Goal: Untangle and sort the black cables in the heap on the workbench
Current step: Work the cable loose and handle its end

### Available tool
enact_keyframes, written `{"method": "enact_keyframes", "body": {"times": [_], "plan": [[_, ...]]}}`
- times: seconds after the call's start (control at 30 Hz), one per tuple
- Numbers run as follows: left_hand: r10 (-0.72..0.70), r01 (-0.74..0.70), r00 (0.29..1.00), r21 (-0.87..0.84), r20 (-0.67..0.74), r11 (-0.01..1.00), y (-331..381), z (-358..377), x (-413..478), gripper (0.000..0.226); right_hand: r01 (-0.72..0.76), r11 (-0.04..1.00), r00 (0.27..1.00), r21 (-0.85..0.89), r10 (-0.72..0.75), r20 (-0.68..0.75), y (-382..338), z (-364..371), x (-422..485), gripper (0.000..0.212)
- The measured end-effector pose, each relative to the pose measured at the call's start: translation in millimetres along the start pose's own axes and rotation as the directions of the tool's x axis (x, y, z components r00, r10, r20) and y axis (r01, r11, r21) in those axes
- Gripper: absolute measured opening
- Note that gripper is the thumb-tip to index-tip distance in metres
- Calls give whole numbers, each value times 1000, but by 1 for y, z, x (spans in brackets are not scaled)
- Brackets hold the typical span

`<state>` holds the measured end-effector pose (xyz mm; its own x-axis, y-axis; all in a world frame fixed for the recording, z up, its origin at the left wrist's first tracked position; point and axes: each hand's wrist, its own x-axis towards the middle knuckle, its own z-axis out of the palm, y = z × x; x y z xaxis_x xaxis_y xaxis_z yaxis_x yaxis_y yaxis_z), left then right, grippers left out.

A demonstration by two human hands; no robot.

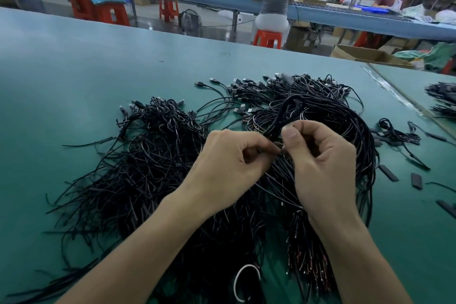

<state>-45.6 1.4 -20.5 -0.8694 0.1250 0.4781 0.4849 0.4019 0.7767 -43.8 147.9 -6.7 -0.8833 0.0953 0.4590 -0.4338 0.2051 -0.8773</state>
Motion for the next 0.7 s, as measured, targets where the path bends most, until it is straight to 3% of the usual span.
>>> {"method": "enact_keyframes", "body": {"times": [0.07, 0.13, 0.23, 0.33, 0.4, 0.5, 0.57, 0.7], "plan": [[-79, 79, 997, -24, 25, 997, 2, -1, 0, 17, 58, 998, 998, 3, -58, 14, -4, 0, 0, 15], [-205, 210, 978, -192, 45, 959, 7, -5, 3, 32, 93, 995, 993, -17, -92, 68, -8, 0, 0, 16], [-316, 366, 930, -455, 185, 811, 12, -12, 8, 61, 103, 994, 979, -25, -97, 177, -11, -2, 1, 21], [-374, 480, 877, -516, 303, 709, 14, -13, 10, 84, 66, 997, 950, -40, -50, 307, -10, 1, 0, 19], [-345, 456, 888, -472, 305, 755, 12, -13, 10, 74, 40, 996, 939, -74, -12, 343, -7, 4, -2, 17], [-238, 358, 919, -408, 314, 840, 9, -16, 10, 40, 21, 993, 943, -120, 20, 331, -4, 2, -2, 15], [-189, 311, 925, -371, 329, 875, 4, -17, 10, 37, -18, 994, 953, -107, 50, 299, -4, -2, 1, 15], [10, -5, 998, -78, 64, 997, -3, -13, 8, 33, -159, 987, 941, 20, 145, 305, -5, -4, 3, 19]]}}
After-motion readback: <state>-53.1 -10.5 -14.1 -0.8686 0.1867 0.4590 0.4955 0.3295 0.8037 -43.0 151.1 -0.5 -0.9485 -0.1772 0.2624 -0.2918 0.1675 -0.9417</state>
